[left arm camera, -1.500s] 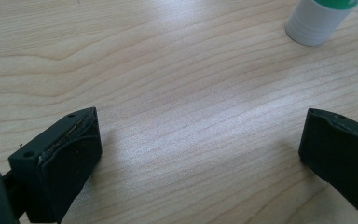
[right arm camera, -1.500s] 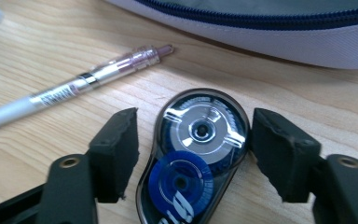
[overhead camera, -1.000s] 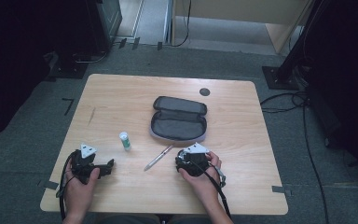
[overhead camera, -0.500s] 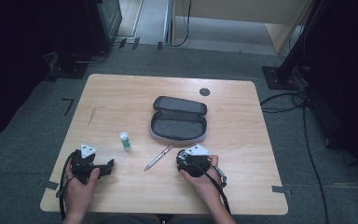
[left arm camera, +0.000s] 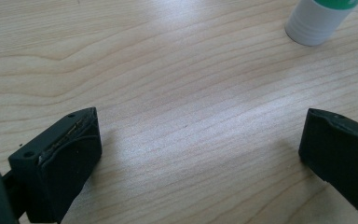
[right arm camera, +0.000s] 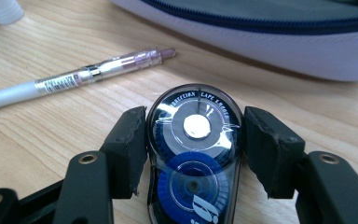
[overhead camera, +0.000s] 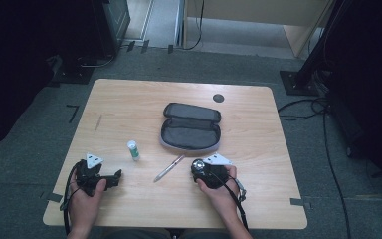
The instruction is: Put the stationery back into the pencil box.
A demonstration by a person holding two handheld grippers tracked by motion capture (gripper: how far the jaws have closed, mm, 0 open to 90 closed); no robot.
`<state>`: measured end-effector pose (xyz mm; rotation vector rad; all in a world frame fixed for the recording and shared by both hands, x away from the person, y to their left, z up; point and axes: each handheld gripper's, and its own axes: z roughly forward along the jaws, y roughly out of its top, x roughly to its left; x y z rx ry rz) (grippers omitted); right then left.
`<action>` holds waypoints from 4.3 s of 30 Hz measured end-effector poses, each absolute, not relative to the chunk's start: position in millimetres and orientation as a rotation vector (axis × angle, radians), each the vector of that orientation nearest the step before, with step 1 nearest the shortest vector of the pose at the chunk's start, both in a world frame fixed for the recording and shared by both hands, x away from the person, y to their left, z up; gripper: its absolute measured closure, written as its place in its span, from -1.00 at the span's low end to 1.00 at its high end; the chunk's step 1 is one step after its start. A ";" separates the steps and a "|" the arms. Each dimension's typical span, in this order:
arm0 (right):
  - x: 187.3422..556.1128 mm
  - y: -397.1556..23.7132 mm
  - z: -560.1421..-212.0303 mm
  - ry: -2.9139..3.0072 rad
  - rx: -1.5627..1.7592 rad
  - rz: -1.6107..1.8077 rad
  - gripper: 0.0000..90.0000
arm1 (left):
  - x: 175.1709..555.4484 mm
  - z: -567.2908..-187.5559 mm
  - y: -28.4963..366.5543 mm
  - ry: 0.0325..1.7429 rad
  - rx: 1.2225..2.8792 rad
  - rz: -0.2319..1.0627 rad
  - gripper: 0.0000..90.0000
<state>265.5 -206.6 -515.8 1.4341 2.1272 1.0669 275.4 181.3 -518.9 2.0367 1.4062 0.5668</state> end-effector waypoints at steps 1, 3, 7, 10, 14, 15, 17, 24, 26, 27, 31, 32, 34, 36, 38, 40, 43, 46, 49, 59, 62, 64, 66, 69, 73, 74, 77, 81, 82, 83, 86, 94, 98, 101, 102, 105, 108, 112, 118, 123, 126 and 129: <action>265.3 -207.2 -514.2 2.119 1.431 1.070 -0.07 | 275.5 -518.9 181.1 1.407 2.035 0.567 -1.00; 264.8 -208.7 -510.1 2.111 1.422 1.078 -0.07 | 275.5 -519.0 181.1 1.406 2.035 0.568 -1.00; 263.6 -210.9 -500.3 2.086 1.413 1.104 -0.07 | 275.4 -518.9 181.2 1.406 2.038 0.567 -1.00; 262.8 -212.5 -491.9 2.063 1.404 1.123 -0.07 | 275.5 -518.9 181.2 1.406 2.037 0.567 -1.00; 263.4 -214.0 -484.7 2.043 1.396 1.138 -0.07 | 275.4 -518.9 181.1 1.407 2.035 0.567 -1.00; 263.9 -214.5 -482.7 2.037 1.396 1.145 -0.07 | 275.4 -518.9 181.2 1.406 2.036 0.567 -1.00; 265.6 -215.0 -478.6 2.025 1.389 1.152 -0.07 | 275.5 -518.9 181.1 1.407 2.035 0.567 -1.00; 272.2 -212.4 -463.4 1.995 1.362 1.170 -0.07 | 275.5 -518.9 181.2 1.406 2.036 0.567 -1.00; 274.0 -211.7 -459.2 1.991 1.351 1.176 -0.07 | 275.5 -518.9 181.2 1.406 2.037 0.567 -1.00; 274.9 -211.4 -457.1 1.988 1.348 1.179 -0.07 | 275.5 -518.9 181.2 1.406 2.037 0.567 -1.00; 279.4 -211.8 -449.1 1.977 1.342 1.187 -0.07 | 275.5 -518.9 181.1 1.406 2.035 0.567 -1.00; 280.7 -212.1 -447.2 1.973 1.338 1.185 -0.07 | 275.5 -518.9 181.1 1.406 2.035 0.567 -1.00; 283.2 -212.5 -443.4 1.967 1.340 1.188 -0.07 | 275.5 -518.9 181.2 1.406 2.036 0.567 -1.00; 286.2 -213.1 -439.8 1.962 1.333 1.187 -0.07 | 275.5 -518.9 181.2 1.406 2.036 0.567 -1.00; 289.4 -213.1 -436.3 1.958 1.329 1.187 -0.07 | 275.5 -518.9 181.3 1.406 2.037 0.567 -1.00; 291.1 -213.0 -434.4 1.959 1.326 1.188 -0.07 | 275.5 -518.9 181.2 1.406 2.036 0.567 -1.00; 298.2 -212.7 -426.4 1.951 1.318 1.188 -0.07 | 275.5 -518.8 181.4 1.405 2.039 0.567 -1.00; 303.7 -212.5 -421.5 1.944 1.308 1.184 -0.07 | 275.5 -518.8 181.4 1.405 2.039 0.568 -1.00; 308.3 -212.8 -418.6 1.941 1.301 1.178 -0.07 | 275.6 -518.9 181.3 1.405 2.039 0.568 -1.00; 332.2 -214.6 -413.8 1.930 1.316 1.160 -0.07 | 275.6 -519.0 181.3 1.405 2.037 0.569 -1.00; 338.3 -213.8 -418.8 1.933 1.318 1.143 -0.07 | 275.6 -519.1 181.1 1.406 2.034 0.568 -1.00; 342.3 -214.2 -423.0 1.938 1.321 1.126 -0.07 | 275.5 -519.0 181.1 1.407 2.035 0.567 -1.00; 344.2 -214.5 -425.2 1.940 1.325 1.117 -0.07 | 275.6 -518.9 181.3 1.405 2.038 0.568 -1.00; 350.0 -215.8 -432.6 1.941 1.339 1.092 -0.07 | 275.6 -519.0 181.2 1.406 2.036 0.568 -1.00; 355.3 -217.6 -443.0 1.959 1.362 1.065 -0.07 | 275.6 -519.0 181.2 1.406 2.036 0.568 -1.00; 356.1 -217.2 -445.5 1.963 1.369 1.056 -0.07 | 275.6 -519.1 181.1 1.407 2.034 0.568 -1.00; 358.9 -216.9 -452.7 1.979 1.374 1.037 -0.07 | 275.6 -519.0 181.2 1.406 2.036 0.568 -1.00; 361.7 -216.0 -458.4 1.984 1.382 1.032 -0.08 | 275.6 -519.0 181.2 1.406 2.036 0.568 -1.00; 363.2 -215.4 -460.3 1.984 1.382 1.026 -0.07 | 275.6 -519.1 181.1 1.406 2.034 0.568 -1.00; 363.2 -215.4 -460.3 1.984 1.382 1.026 -0.07 | 275.6 -519.0 181.2 1.406 2.036 0.568 -1.00; 366.8 -215.0 -464.6 1.992 1.387 1.011 -0.08 | 275.6 -519.0 181.2 1.406 2.036 0.568 -1.00; 376.9 -216.1 -477.8 2.002 1.444 0.988 -0.08 | 275.6 -519.0 181.2 1.406 2.036 0.568 -1.00; 381.3 -218.3 -483.2 2.001 1.493 0.976 -0.08 | 275.6 -519.0 181.2 1.406 2.036 0.568 -1.00; 380.8 -219.3 -482.6 1.989 1.506 1.003 -0.23 | 275.6 -519.0 181.2 1.406 2.036 0.568 -1.00; 379.7 -218.9 -480.9 1.981 1.504 0.998 -0.34 | 275.6 -519.1 181.1 1.406 2.034 0.569 -1.00; 377.2 -218.0 -477.7 1.983 1.488 1.000 -0.38 | 275.6 -519.0 181.2 1.406 2.036 0.568 -1.00; 374.2 -216.8 -475.1 1.982 1.483 0.995 -0.41 | 275.7 -519.1 181.1 1.405 2.034 0.568 -1.00; 363.7 -212.4 -470.9 1.985 1.489 1.000 -0.56 | 275.7 -519.0 181.1 1.406 2.035 0.568 -1.00; 338.4 -202.0 -467.3 1.983 1.538 0.988 -0.94 | 275.7 -519.0 181.1 1.406 2.035 0.567 -1.00; 321.8 -190.0 -468.0 1.985 1.549 0.968 -1.00 | 275.7 -519.0 181.0 1.406 2.034 0.567 -1.00; 316.4 -184.9 -468.2 1.980 1.558 0.948 -1.00 | 275.6 -518.9 181.1 1.405 2.037 0.567 -1.00; 308.9 -176.7 -468.8 1.994 1.554 0.944 -1.00 | 275.7 -518.9 181.0 1.406 2.035 0.567 -1.00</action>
